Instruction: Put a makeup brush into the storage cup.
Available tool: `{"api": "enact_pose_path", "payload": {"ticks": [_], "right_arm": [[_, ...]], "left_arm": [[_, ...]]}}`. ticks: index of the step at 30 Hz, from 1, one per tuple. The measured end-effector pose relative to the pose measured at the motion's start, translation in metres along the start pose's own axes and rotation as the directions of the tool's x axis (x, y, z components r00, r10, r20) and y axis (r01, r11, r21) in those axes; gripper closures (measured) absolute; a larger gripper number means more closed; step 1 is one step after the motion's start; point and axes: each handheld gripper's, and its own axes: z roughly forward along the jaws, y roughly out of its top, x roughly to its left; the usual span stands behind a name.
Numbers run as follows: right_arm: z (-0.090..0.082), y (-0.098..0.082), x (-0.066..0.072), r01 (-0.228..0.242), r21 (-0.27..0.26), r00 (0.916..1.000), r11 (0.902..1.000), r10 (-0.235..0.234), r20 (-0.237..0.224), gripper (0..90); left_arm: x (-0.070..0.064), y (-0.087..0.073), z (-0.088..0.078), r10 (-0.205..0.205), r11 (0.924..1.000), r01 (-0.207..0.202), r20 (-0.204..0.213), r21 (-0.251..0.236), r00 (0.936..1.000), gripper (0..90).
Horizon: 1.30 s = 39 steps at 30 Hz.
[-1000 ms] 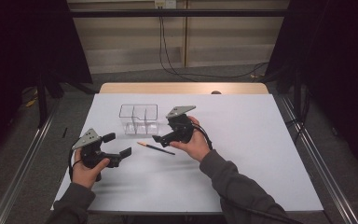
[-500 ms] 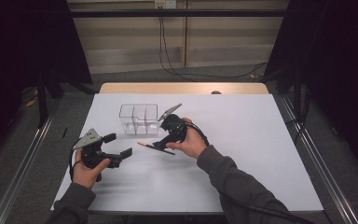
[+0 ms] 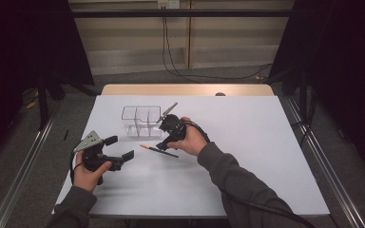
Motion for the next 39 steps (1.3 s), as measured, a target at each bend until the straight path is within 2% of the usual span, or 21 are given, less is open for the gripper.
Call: {"api": "enact_pose_path", "payload": {"ticks": [7,8,18,22,28,30,31,32,34,36,37,39], "right_arm": [[0.004,0.004,0.0,0.001,-0.006,0.9998,1.0,-0.001,-0.021,30.3],[0.004,0.005,0.002,0.003,0.002,0.9994,1.0,-0.003,-0.036,31.3],[0.006,0.001,0.004,0.007,-0.009,0.9988,0.9999,-0.007,-0.048,39.1],[0.008,-0.005,0.006,0.025,0.045,0.9982,0.9987,-0.022,-0.056,43.9],[0.005,-0.008,0.005,0.029,0.072,0.9985,0.9969,-0.026,-0.049,47.5],[0.004,-0.01,0.006,0.017,0.086,0.9988,0.9961,-0.013,-0.048,50.3],[0.004,-0.01,0.005,0.033,0.088,0.9981,0.9955,-0.028,-0.056,50.8],[0.004,-0.011,0.005,0.03,0.094,0.9978,0.9951,-0.024,-0.062,51.6],[0.003,-0.014,0.006,0.045,0.127,0.9972,0.9909,-0.037,-0.065,56.5],[0.003,-0.014,0.008,0.031,0.132,0.9977,0.9907,-0.023,-0.064,57.4],[0.003,-0.015,0.007,0.046,0.14,0.9974,0.9891,-0.038,-0.062,58.7],[0.003,-0.016,0.008,0.041,0.145,0.9973,0.9886,-0.031,-0.066,60.8]], "left_arm": [[0.0,0.0,0.0,0.0,1.0,0.0,0.001,0.001,1.0,0.0],[0.0,0.0,0.0,0.001,1.0,-0.001,0.0,0.001,1.0,0.0],[0.0,0.0,-0.001,-0.004,1.0,0.004,-0.008,-0.006,1.0,0.0],[0.001,0.0,-0.001,0.005,1.0,-0.005,-0.005,0.002,1.0,0.0],[0.001,0.001,-0.001,0.011,0.9999,-0.011,-0.013,0.004,0.9999,0.0],[0.0,0.001,-0.001,0.008,1.0,-0.008,-0.015,0.002,0.9999,0.0],[0.001,0.001,0.0,0.008,1.0,-0.008,-0.01,0.003,0.9999,0.0],[0.001,0.001,0.0,0.01,0.9999,-0.01,-0.01,0.005,0.9999,0.0],[0.0,0.001,0.0,0.014,0.9999,-0.014,-0.012,0.005,0.9998,0.0],[0.0,0.001,0.0,0.014,0.9999,-0.014,-0.012,0.005,0.9998,0.0],[0.0,0.001,0.0,0.015,0.9999,-0.015,-0.013,0.006,0.9998,0.0],[0.0,0.001,0.0,0.016,0.9999,-0.016,-0.012,0.007,0.9998,0.0]]}}
